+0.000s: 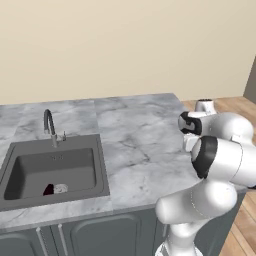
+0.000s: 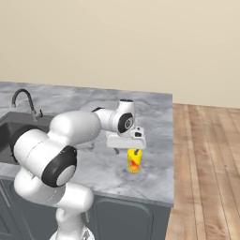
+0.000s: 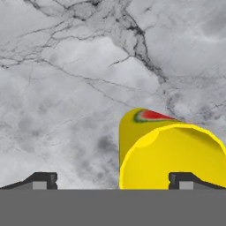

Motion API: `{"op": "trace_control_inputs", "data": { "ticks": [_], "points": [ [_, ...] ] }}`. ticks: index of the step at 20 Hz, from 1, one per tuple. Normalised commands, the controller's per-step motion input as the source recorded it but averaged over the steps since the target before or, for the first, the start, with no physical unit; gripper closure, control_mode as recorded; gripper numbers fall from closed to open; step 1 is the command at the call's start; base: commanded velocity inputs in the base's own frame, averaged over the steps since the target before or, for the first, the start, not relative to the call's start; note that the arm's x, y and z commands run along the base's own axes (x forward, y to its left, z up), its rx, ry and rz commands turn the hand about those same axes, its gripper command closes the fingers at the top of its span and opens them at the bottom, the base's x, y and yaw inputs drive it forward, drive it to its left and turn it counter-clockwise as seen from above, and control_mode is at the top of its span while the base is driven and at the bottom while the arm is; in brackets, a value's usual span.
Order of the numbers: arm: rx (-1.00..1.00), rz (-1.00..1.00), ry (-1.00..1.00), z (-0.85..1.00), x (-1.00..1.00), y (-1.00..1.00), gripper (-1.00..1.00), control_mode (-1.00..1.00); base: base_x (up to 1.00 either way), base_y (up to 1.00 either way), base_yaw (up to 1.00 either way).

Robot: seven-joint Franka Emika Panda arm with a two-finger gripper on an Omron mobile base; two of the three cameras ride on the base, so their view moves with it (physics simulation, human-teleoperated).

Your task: Pick the cup and strainer and place them in the sink. Then turn on the water.

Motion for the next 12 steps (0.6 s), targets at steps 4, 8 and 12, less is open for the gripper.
{"op": "trace_control_inputs", "data": {
  "ticks": [4,8,12],
  "points": [
    [0.0,0.0,0.01,-0.19,0.01,-0.06,-1.0,-1.0,0.0,0.0,0.0],
    [0.0,0.0,0.01,-0.19,0.0,-0.03,-1.0,-1.0,0.0,0.0,0.0],
    [0.0,0.0,0.0,-0.16,0.0,0.0,-1.0,-1.0,0.0,0.0,0.0]
  ]
}}
